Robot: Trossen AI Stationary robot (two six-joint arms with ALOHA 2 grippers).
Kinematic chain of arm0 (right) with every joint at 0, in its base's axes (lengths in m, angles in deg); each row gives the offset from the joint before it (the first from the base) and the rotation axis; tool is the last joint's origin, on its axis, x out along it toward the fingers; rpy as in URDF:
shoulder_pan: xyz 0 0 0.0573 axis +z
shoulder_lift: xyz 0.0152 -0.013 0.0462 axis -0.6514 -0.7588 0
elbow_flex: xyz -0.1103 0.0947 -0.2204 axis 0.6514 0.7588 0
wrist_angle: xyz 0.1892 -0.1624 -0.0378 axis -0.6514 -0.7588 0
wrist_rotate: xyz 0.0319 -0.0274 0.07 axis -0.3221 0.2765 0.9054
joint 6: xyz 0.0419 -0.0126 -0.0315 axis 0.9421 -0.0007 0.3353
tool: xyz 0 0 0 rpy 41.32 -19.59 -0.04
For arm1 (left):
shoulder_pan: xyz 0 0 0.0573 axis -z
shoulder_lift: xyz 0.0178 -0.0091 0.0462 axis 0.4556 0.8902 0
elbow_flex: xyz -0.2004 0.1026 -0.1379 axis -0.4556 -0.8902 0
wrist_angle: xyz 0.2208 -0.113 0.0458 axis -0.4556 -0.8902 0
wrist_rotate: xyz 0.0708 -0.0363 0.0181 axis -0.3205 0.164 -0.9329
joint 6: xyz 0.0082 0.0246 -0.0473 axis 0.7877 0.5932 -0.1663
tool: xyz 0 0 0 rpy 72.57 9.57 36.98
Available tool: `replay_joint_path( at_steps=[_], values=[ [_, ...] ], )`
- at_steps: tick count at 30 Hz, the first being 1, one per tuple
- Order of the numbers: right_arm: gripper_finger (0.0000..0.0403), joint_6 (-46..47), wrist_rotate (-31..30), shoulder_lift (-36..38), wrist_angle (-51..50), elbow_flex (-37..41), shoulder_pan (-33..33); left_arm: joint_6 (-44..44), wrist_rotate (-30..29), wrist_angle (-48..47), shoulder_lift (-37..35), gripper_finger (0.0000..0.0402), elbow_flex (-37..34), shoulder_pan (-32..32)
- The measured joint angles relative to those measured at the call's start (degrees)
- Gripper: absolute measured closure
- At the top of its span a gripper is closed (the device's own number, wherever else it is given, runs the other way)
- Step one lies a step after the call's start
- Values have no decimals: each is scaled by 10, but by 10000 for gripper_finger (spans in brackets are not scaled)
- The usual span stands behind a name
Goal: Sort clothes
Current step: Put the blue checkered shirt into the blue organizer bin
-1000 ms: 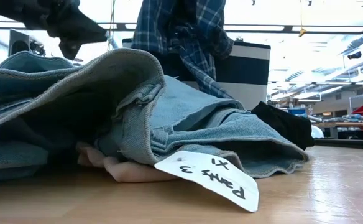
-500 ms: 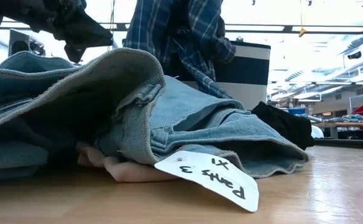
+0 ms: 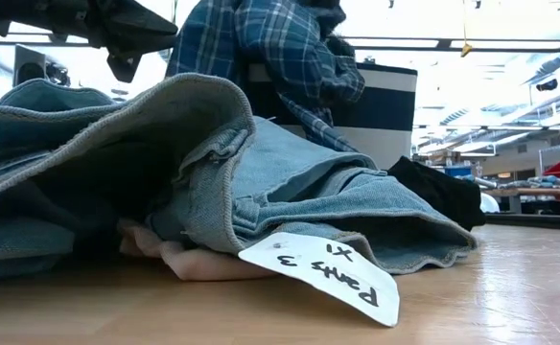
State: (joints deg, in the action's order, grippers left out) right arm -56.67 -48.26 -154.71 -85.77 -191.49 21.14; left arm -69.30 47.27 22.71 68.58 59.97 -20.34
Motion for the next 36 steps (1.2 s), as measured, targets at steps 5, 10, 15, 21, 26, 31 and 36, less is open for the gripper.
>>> replay_joint_path(
  at_steps=[5,10,15,21,26,31,36],
  values=[
    [387,44,55,-30,-51,0,-41,6,2,-15,0,307,15,0],
    [386,71,88,-51,-110,0,-70,6,2,-87,0,307,54,0],
    [369,70,94,-60,-157,0,-82,6,-5,-129,0,307,80,0],
    [333,68,95,-54,-157,0,-81,5,-6,-138,0,307,81,0],
    [287,63,96,-48,-161,0,-81,2,-6,-141,0,307,81,0],
    [241,62,96,-35,-171,0,-83,5,-13,-141,0,307,81,0],
    [213,52,92,-10,-201,0,-84,6,-18,-145,0,307,81,0]
  ],
)
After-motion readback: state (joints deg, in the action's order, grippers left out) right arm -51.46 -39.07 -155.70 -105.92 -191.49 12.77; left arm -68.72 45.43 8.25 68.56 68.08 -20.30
